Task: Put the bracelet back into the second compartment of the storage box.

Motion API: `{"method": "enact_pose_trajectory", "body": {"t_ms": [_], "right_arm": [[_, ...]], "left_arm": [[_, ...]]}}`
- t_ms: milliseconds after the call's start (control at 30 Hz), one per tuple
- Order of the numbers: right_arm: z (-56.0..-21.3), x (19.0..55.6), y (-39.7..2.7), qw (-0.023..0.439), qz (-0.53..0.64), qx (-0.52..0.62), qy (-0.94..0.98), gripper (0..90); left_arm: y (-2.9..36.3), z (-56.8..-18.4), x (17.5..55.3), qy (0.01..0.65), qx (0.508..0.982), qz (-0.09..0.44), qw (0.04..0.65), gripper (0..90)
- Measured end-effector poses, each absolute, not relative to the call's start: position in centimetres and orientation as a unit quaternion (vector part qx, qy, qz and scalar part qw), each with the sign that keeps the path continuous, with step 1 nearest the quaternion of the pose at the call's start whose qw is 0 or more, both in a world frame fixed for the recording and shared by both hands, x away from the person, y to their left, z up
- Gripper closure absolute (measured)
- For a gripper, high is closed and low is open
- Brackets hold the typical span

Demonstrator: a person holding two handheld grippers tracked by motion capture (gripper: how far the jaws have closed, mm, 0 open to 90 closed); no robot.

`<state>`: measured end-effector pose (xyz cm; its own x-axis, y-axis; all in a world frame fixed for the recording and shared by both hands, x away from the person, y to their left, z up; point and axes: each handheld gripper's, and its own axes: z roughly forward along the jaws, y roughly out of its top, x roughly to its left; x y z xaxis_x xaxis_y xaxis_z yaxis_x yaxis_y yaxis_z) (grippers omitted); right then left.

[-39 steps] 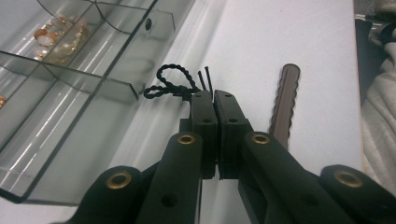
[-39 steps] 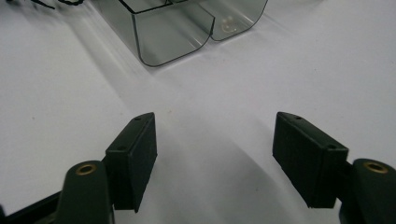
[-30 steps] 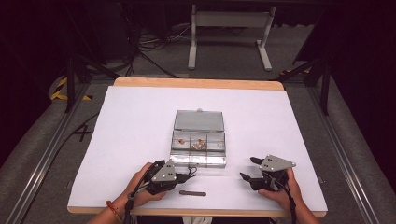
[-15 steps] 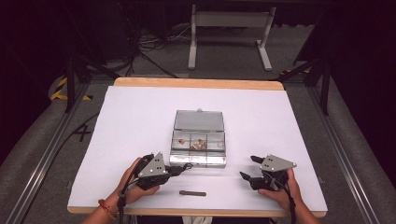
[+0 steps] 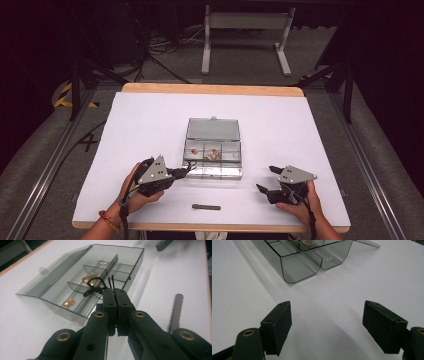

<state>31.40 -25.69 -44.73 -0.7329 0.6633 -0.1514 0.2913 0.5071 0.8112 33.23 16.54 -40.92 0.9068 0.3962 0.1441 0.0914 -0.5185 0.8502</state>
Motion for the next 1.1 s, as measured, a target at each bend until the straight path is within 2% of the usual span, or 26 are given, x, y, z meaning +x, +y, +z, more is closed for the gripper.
{"method": "enact_pose_trajectory", "body": {"t_ms": [333, 1100], "right_arm": [[-44.7, 31.4, -25.7, 0.24, 0.41, 0.29, 0.831, 19.0], [-44.7, 31.4, -25.6, 0.246, 0.409, 0.293, 0.828, 18.7]], "left_arm": [[17.2, -40.6, 33.9, 0.156, 0.848, 0.171, 0.477, 87.7], [14.6, -41.2, 36.9, 0.157, 0.859, 0.15, 0.464, 87.7]]}}
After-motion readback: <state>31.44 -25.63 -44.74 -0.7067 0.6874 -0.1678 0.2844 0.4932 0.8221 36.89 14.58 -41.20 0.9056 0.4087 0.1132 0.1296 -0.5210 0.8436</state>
